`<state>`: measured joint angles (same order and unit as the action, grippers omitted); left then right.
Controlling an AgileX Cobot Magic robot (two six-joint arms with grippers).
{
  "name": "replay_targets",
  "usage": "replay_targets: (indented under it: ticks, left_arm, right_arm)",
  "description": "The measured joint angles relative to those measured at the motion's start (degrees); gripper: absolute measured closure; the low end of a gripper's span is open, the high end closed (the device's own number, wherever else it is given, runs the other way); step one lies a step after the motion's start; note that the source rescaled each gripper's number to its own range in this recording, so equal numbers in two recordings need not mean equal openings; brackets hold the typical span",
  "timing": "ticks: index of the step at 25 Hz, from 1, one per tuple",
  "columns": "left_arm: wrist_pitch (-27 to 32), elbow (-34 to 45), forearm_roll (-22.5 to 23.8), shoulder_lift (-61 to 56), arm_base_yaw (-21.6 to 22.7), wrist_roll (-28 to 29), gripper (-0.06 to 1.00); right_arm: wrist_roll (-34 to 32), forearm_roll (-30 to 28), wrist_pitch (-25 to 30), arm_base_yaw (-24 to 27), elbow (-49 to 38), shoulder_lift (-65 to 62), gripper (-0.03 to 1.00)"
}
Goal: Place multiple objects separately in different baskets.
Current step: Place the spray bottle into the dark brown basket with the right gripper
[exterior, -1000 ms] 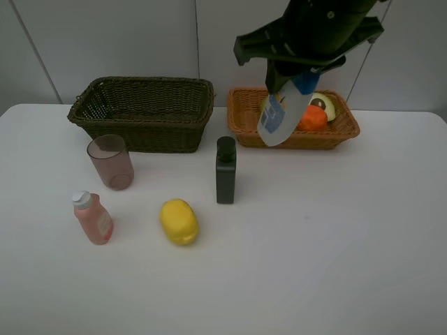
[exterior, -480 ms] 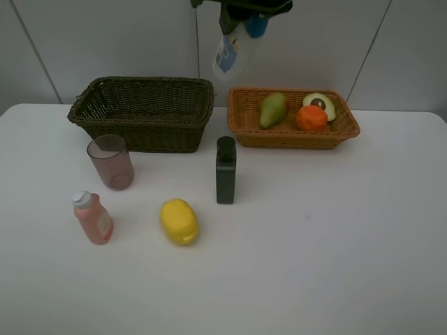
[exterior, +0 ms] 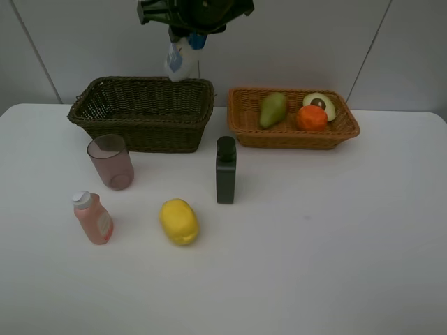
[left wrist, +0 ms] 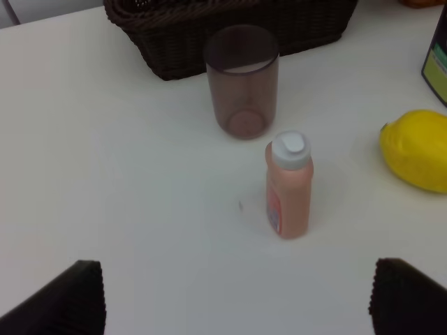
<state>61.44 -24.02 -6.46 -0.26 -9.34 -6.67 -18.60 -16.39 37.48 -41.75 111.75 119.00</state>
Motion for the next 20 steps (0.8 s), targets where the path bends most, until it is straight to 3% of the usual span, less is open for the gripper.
replay_targets:
  ticks: [13, 20]
  left_arm:
    - [0.0, 0.0, 0.0, 0.0, 0.0, 0.0, -0.05]
    - [0.0, 0.0, 0.0, 0.0, 0.0, 0.0, -0.05]
  right_arm:
    - [0.0, 0.8, -11.3, 0.3, 1.1, 9.5, 0.97]
    - [0.0, 0.9, -12.5, 1.7, 1.1, 11.7, 0.97]
